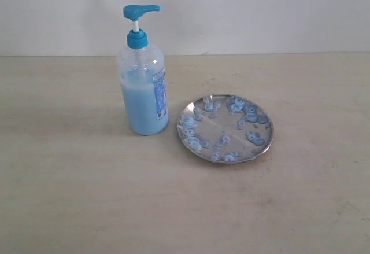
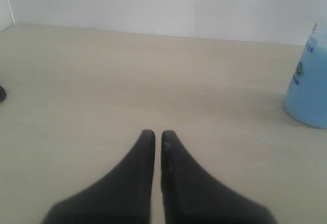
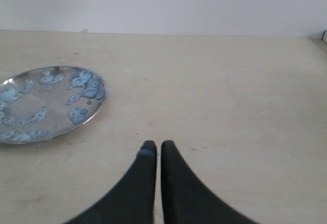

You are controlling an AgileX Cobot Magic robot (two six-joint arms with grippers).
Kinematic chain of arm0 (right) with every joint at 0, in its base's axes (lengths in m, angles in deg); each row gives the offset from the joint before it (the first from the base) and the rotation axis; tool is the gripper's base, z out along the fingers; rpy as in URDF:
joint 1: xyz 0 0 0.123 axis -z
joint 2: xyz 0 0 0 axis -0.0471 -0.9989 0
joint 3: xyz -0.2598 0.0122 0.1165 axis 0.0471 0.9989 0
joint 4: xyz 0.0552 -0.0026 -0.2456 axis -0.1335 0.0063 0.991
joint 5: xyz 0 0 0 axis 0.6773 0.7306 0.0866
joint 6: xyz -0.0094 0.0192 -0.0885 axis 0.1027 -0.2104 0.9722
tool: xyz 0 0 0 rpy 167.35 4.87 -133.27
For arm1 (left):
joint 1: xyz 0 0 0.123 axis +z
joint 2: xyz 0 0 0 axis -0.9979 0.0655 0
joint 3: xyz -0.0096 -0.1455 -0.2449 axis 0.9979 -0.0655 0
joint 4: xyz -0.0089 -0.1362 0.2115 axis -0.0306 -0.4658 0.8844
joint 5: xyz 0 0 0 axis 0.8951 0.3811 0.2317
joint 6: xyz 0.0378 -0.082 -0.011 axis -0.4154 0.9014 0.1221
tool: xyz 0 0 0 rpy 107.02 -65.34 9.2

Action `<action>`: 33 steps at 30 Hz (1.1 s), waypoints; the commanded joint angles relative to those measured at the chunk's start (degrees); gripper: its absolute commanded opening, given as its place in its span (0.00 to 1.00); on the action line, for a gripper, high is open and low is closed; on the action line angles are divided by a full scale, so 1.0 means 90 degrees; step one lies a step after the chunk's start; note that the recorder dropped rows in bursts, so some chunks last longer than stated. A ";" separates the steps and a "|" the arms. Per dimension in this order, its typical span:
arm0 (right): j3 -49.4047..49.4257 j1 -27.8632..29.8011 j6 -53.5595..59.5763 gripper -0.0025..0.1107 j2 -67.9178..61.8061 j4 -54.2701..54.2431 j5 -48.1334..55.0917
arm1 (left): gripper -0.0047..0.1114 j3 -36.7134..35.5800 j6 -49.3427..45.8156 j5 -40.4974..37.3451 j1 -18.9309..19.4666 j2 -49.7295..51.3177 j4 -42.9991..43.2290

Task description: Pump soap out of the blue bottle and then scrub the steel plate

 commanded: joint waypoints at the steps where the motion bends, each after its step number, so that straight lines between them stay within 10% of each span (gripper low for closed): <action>1: 0.0002 0.0043 -0.0026 0.02 0.0025 -0.0014 -0.0023 | 0.08 -0.0025 -0.0188 -0.0053 -0.0003 -0.0019 -0.0265; 33: 0.0002 -0.0454 -0.0053 0.02 0.0025 -0.0014 -0.0050 | 0.08 -0.0025 -0.0202 0.0012 -0.0002 -0.0019 -0.0251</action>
